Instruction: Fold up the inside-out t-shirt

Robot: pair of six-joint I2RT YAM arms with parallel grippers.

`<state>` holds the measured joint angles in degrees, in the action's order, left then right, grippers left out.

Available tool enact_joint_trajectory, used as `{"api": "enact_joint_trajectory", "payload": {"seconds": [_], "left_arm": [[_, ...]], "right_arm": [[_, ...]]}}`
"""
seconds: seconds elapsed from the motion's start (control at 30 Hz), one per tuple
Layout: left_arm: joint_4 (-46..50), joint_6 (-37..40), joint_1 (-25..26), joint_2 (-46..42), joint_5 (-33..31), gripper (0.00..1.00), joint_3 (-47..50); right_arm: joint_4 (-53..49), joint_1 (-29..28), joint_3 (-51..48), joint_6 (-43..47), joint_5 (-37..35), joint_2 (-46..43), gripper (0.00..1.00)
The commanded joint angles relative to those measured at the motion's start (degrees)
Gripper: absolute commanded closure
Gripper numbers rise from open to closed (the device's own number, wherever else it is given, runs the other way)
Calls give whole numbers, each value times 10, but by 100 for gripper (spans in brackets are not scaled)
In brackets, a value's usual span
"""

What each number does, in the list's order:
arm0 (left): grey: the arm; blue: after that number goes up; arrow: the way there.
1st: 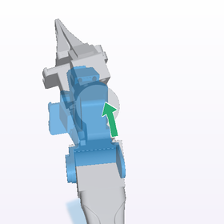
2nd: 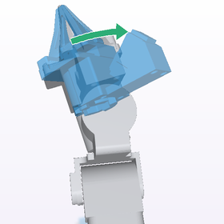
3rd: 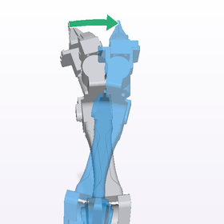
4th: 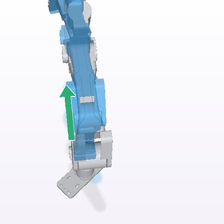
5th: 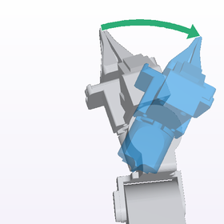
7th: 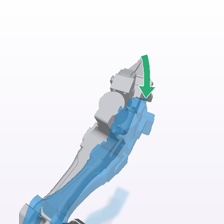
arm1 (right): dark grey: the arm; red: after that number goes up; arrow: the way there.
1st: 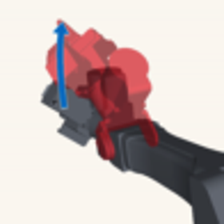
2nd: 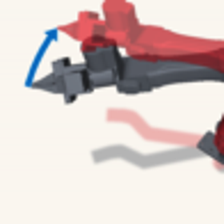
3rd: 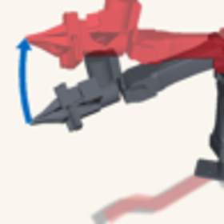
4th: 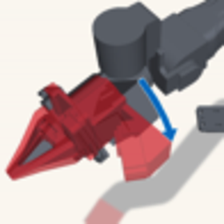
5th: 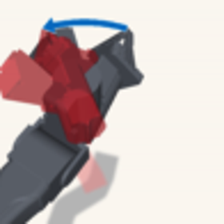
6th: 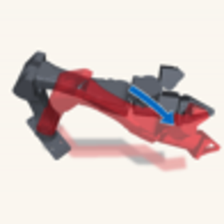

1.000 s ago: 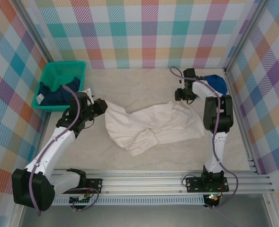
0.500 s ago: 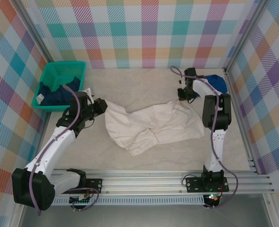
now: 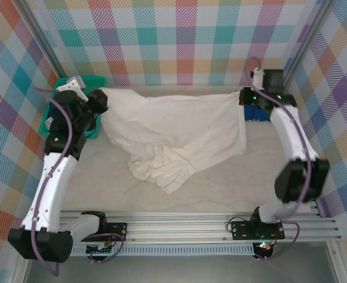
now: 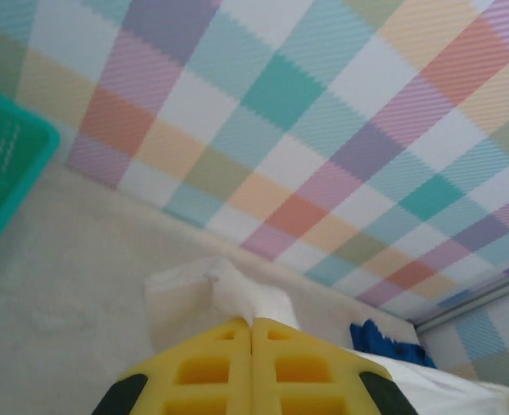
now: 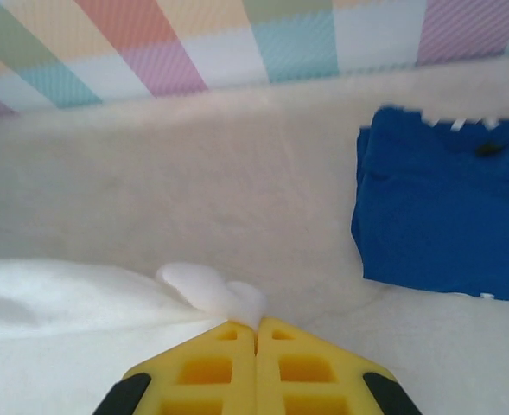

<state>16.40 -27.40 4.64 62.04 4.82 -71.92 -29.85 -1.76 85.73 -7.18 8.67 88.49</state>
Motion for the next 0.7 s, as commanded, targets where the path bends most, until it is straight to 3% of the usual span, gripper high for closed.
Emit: {"api": "enact_joint_trajectory", "payload": {"seconds": [0.0,0.2,0.3,0.5,0.67], "left_arm": [[74,48,-8,-45,-12,100,-3],[136,70,-9,-96,52,100,142],[144,63,-9,-108,100,100,204],[153,56,-9,-100,136,100,251],[149,55,-9,-85,138,100,253]], "right_arm": [[1,-3,-138,-62,19,-86,100],[-2,-7,-410,-177,83,-220,98],[-10,-11,-483,-201,71,-245,84],[1,-11,-476,-174,48,-229,61],[18,-43,-414,-127,4,-145,55]]}}
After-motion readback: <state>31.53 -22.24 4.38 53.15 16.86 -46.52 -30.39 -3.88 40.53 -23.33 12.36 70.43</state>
